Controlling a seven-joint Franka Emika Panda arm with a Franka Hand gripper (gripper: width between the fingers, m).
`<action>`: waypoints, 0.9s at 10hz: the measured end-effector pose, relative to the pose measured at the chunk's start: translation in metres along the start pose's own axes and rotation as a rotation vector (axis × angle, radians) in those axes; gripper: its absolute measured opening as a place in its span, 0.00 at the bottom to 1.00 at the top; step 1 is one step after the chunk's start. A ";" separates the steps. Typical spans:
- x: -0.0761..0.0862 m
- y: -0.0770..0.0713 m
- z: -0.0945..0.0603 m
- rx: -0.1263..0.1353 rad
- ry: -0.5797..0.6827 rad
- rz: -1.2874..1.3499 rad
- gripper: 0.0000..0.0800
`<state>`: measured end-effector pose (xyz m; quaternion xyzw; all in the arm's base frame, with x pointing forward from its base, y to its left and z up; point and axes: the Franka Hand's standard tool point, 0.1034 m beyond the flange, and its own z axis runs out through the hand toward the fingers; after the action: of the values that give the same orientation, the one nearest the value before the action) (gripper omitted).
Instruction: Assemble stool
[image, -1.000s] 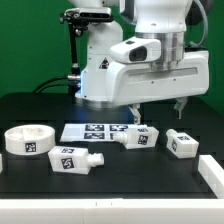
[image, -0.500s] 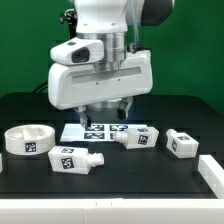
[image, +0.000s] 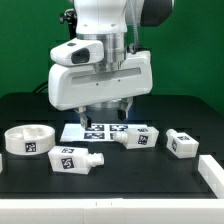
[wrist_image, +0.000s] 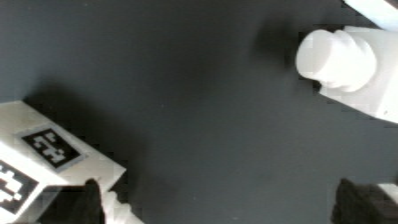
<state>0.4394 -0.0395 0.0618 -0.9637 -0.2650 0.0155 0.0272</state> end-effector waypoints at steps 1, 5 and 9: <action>-0.028 0.006 0.003 0.009 -0.018 -0.038 0.81; -0.074 0.018 0.010 -0.003 -0.014 -0.115 0.81; -0.109 0.033 0.023 0.019 -0.036 -0.184 0.81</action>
Offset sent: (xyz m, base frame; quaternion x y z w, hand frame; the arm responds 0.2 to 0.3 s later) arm -0.0283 -0.0167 -0.0096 -0.0258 0.1224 -0.0693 0.9897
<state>0.3616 -0.1230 0.0389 -0.9346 -0.3527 0.0326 0.0329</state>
